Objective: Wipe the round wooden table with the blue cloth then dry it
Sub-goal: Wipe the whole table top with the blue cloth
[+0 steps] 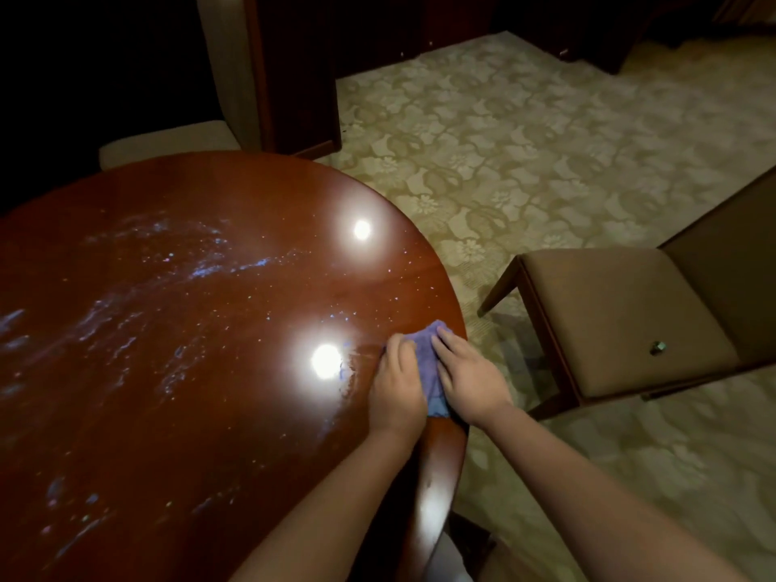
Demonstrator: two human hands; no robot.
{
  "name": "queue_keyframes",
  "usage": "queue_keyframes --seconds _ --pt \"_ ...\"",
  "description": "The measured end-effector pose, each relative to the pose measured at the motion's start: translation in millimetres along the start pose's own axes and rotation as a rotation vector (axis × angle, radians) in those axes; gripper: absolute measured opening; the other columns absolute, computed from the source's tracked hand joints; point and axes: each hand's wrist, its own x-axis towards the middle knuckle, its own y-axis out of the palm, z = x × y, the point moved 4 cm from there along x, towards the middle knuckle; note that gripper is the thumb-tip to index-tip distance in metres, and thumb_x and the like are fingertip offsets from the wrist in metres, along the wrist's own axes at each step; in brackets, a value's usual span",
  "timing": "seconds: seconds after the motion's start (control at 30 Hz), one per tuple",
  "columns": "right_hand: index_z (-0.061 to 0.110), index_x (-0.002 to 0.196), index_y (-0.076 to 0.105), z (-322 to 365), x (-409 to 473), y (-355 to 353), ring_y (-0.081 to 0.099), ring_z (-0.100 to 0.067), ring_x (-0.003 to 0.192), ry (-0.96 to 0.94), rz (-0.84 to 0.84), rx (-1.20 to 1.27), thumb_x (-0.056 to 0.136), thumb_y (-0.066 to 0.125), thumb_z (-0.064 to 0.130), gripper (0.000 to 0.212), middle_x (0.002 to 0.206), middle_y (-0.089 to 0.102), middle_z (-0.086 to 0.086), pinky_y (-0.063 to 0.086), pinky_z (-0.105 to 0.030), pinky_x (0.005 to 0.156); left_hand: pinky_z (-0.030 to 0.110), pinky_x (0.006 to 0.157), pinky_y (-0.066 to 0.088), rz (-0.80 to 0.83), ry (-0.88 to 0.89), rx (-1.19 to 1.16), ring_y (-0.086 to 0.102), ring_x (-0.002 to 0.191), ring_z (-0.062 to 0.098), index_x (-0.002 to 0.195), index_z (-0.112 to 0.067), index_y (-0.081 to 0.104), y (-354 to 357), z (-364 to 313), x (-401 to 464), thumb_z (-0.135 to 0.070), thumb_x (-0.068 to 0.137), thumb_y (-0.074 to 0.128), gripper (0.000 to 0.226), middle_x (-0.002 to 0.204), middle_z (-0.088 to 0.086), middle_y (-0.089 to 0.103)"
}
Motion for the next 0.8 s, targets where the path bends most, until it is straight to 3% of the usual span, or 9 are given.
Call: queue_keyframes --seconds 0.03,0.1,0.2,0.3,0.47,0.57,0.63,0.7,0.8 --pt "-0.002 0.126 0.059 0 -1 -3 0.058 -0.029 0.12 0.001 -0.01 0.03 0.088 0.034 0.031 0.057 0.135 0.055 -0.017 0.045 -0.029 0.097 0.033 0.07 0.054 0.064 0.01 -0.001 0.063 0.085 0.028 0.098 -0.007 0.059 6 0 -5 -0.011 0.085 0.041 0.022 0.099 0.009 0.06" --pt "-0.004 0.114 0.067 0 0 -3 0.065 -0.031 0.108 -0.06 -0.028 -0.001 0.083 0.04 0.025 0.05 0.121 0.064 -0.019 0.053 -0.039 0.086 0.032 0.074 0.057 0.16 0.075 0.146 0.069 0.088 0.028 0.1 -0.007 0.068 14 4 -9 -0.016 0.078 0.039 0.037 0.096 0.009 0.068" --pt "-0.005 0.123 0.06 -2 -4 2 0.057 -0.036 0.119 -0.154 0.009 -0.029 0.087 0.038 0.026 0.052 0.129 0.058 -0.021 0.039 -0.046 0.1 0.039 0.095 0.048 0.204 0.147 0.458 0.066 0.104 0.033 0.104 0.0 0.072 17 14 -4 -0.018 0.074 0.034 0.051 0.105 0.014 0.071" --pt "-0.007 0.128 0.055 -6 -17 12 0.051 -0.038 0.124 -0.158 0.022 -0.107 0.091 0.037 0.028 0.054 0.135 0.053 -0.023 0.021 -0.033 0.116 0.04 0.111 0.02 0.322 0.197 0.596 0.065 0.106 0.033 0.103 0.005 0.071 23 15 -6 -0.018 0.076 0.032 0.053 0.108 0.019 0.069" --pt "-0.006 0.134 0.048 -10 -24 23 0.045 -0.033 0.131 -0.076 0.009 -0.083 0.103 0.007 0.038 0.068 0.142 0.046 -0.019 0.019 -0.031 0.11 0.042 0.103 0.029 0.43 0.246 0.703 0.063 0.111 0.031 0.11 0.005 0.069 29 22 6 -0.025 0.077 0.027 0.061 0.117 0.021 0.065" --pt "-0.007 0.13 0.052 -16 -2 21 0.05 -0.034 0.126 -0.054 -0.051 -0.086 0.103 0.005 0.037 0.07 0.137 0.051 -0.02 0.023 -0.033 0.109 0.042 0.117 0.01 0.449 0.227 0.751 0.025 0.143 0.027 0.144 0.006 0.029 20 17 31 -0.031 0.079 -0.002 0.082 0.153 0.02 0.025" --pt "-0.007 0.129 0.054 -23 20 19 0.053 -0.034 0.124 -0.047 -0.094 -0.103 0.103 0.014 0.034 0.063 0.136 0.053 -0.02 0.034 -0.037 0.108 0.041 0.12 -0.003 0.469 0.221 0.797 -0.005 0.147 0.026 0.15 0.001 -0.002 20 12 53 -0.034 0.093 -0.001 0.067 0.159 0.016 -0.005" --pt "-0.007 0.127 0.055 -31 39 17 0.053 -0.033 0.123 -0.047 -0.073 -0.107 0.1 0.021 0.032 0.059 0.135 0.054 -0.02 0.045 -0.038 0.1 0.041 0.119 -0.005 0.446 0.209 0.847 -0.009 0.147 0.026 0.149 0.001 -0.007 23 7 71 -0.03 0.101 0.014 0.061 0.158 0.016 -0.009" --pt "-0.008 0.127 0.055 -33 37 16 0.051 -0.035 0.124 -0.093 -0.052 -0.123 0.1 0.022 0.032 0.058 0.135 0.052 -0.023 0.027 -0.036 0.109 0.04 0.119 -0.005 0.416 0.198 0.857 -0.005 0.147 0.031 0.148 0.005 -0.005 26 2 68 -0.026 0.102 0.018 0.06 0.157 0.021 -0.005"
